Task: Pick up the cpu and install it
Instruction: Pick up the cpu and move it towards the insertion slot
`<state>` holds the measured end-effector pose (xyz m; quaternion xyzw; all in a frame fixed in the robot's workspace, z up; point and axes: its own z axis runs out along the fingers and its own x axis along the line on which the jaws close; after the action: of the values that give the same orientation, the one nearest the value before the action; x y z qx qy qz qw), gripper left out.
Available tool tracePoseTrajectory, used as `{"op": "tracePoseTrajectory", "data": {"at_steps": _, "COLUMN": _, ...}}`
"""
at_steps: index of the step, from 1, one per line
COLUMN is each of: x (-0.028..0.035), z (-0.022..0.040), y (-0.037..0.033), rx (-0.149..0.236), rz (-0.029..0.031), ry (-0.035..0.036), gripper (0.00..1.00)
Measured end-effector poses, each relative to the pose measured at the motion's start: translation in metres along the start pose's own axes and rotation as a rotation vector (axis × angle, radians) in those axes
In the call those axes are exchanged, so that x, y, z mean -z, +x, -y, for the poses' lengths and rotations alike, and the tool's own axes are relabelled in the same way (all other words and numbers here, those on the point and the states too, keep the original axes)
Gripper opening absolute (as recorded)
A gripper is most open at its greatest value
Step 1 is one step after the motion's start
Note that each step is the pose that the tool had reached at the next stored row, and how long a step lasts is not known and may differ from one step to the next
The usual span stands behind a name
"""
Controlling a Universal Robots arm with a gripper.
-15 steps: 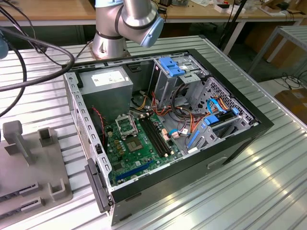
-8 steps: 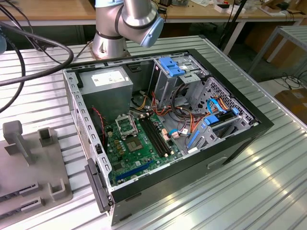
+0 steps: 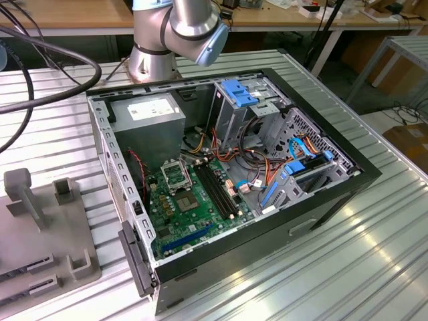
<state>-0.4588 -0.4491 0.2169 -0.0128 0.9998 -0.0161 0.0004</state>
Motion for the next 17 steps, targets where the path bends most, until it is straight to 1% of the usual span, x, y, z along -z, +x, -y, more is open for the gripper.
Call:
{"op": "tracePoseTrajectory", "data": {"at_steps": 5, "x": 0.0005, "z": 0.0, "y": 0.0, "rx": 0.0, "rz": -0.0003, "ry": 0.0002, "gripper": 0.47}}
{"op": "tracePoseTrajectory", "data": {"at_steps": 9, "x": 0.0022, "z": 0.0001, "y": 0.0, "rx": 0.0, "rz": -0.0001, "ry": 0.0001, "gripper": 0.47}}
{"op": "tracePoseTrajectory", "data": {"at_steps": 14, "x": 0.0055, "z": 0.0002, "y": 0.0001, "rx": 0.0, "rz": -0.0003, "ry": 0.0002, "gripper": 0.47}}
{"op": "tracePoseTrajectory", "data": {"at_steps": 17, "x": 0.0086, "z": 0.0003, "y": 0.0, "rx": 0.0, "rz": -0.0005, "ry": 0.0002, "gripper": 0.47}}
